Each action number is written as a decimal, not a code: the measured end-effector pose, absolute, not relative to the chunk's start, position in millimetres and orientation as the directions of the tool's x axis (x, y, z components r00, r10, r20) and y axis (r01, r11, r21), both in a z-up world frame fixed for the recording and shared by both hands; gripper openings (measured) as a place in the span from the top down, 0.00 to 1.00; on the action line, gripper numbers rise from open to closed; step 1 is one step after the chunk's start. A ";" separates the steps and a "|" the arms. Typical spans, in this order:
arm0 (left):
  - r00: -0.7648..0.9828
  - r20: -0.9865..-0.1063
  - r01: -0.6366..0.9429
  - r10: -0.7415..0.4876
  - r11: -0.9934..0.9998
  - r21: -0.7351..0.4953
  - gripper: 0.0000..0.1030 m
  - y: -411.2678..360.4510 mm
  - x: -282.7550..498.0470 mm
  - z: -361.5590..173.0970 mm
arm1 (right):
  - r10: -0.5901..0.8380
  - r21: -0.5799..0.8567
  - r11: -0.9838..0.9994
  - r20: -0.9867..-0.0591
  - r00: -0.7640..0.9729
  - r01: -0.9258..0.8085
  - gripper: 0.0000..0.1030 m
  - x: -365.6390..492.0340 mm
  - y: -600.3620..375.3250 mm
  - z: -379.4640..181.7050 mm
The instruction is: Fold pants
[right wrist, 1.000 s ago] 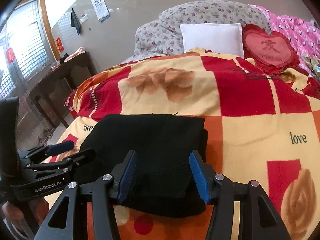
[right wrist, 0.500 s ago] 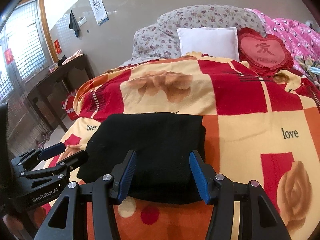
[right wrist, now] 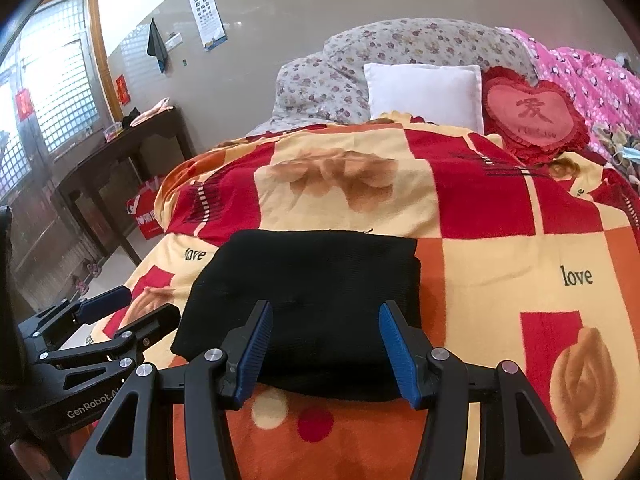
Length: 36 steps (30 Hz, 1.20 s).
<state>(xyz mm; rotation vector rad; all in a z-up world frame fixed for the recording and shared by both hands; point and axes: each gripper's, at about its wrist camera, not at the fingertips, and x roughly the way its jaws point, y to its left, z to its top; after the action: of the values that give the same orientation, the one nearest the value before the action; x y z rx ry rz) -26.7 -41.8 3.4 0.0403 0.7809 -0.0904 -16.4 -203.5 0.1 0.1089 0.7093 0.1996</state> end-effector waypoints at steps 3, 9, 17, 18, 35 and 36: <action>0.709 -0.703 0.095 -0.064 0.996 0.005 0.32 -42.1 -28.3 3.9 | 0.221 0.166 0.975 -0.637 0.738 -0.148 0.48 -17.1 -202.2 0.6; 0.710 -0.701 0.099 -0.065 0.995 0.008 0.32 -42.2 -29.5 4.6 | 0.223 0.167 0.974 -0.639 0.736 -0.151 0.48 -16.8 -201.7 0.9; 0.712 -0.700 0.099 -0.063 0.995 0.012 0.32 -42.6 -30.2 5.3 | 0.225 0.172 0.974 -0.641 0.734 -0.148 0.48 -15.5 -200.5 0.5; 0.712 -0.700 0.100 -0.062 0.995 0.014 0.32 -42.7 -30.3 5.3 | 0.225 0.171 0.974 -0.641 0.734 -0.149 0.48 -15.5 -200.5 0.5; 0.703 -0.709 0.096 -0.062 0.995 0.008 0.32 -42.3 -26.4 -0.8 | 0.228 0.166 0.974 -0.652 0.723 -0.157 0.48 -10.7 -198.0 -5.4; 0.702 -0.710 0.096 -0.062 0.995 0.009 0.32 -43.1 -26.4 -1.3 | 0.228 0.166 0.974 -0.653 0.723 -0.157 0.48 -10.4 -197.7 -5.6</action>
<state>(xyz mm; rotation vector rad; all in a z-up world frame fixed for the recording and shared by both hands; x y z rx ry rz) -26.4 -43.1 -1.3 0.0465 0.7882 -0.0880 -10.4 -197.7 -5.6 0.1014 0.7331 0.2126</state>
